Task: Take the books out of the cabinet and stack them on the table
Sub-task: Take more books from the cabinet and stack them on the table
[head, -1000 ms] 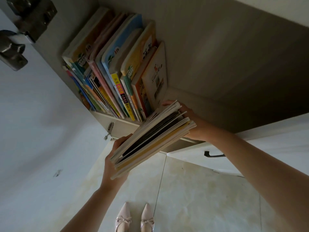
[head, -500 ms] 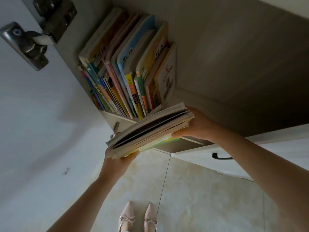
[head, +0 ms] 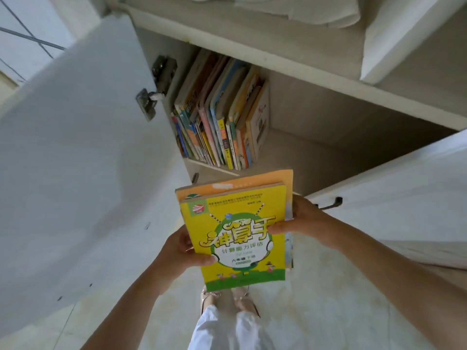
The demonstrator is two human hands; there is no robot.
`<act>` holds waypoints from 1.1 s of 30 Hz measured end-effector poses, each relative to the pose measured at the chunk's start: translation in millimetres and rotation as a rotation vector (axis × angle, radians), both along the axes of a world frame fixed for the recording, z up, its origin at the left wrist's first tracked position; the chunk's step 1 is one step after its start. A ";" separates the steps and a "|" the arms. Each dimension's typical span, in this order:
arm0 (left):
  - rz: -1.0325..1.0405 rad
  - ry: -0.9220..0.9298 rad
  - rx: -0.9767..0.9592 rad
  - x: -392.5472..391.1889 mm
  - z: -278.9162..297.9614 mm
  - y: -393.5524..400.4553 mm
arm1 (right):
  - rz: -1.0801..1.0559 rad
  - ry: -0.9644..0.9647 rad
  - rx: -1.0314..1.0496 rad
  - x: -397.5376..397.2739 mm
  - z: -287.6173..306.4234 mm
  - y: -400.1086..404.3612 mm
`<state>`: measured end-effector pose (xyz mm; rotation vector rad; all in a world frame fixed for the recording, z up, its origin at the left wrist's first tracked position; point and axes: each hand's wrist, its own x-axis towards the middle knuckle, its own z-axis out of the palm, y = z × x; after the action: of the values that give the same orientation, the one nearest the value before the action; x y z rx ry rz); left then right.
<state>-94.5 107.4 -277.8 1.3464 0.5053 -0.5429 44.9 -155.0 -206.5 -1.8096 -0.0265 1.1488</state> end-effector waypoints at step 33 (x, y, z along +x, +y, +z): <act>1.616 -0.139 0.274 -433.6 238.2 -185.9 | 0.817 -0.049 0.440 -359.0 183.2 89.6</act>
<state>-528.1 -78.5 -39.6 0.8156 1.3396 0.9618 -314.1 -65.4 -23.3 -1.4368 -1.0445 1.4916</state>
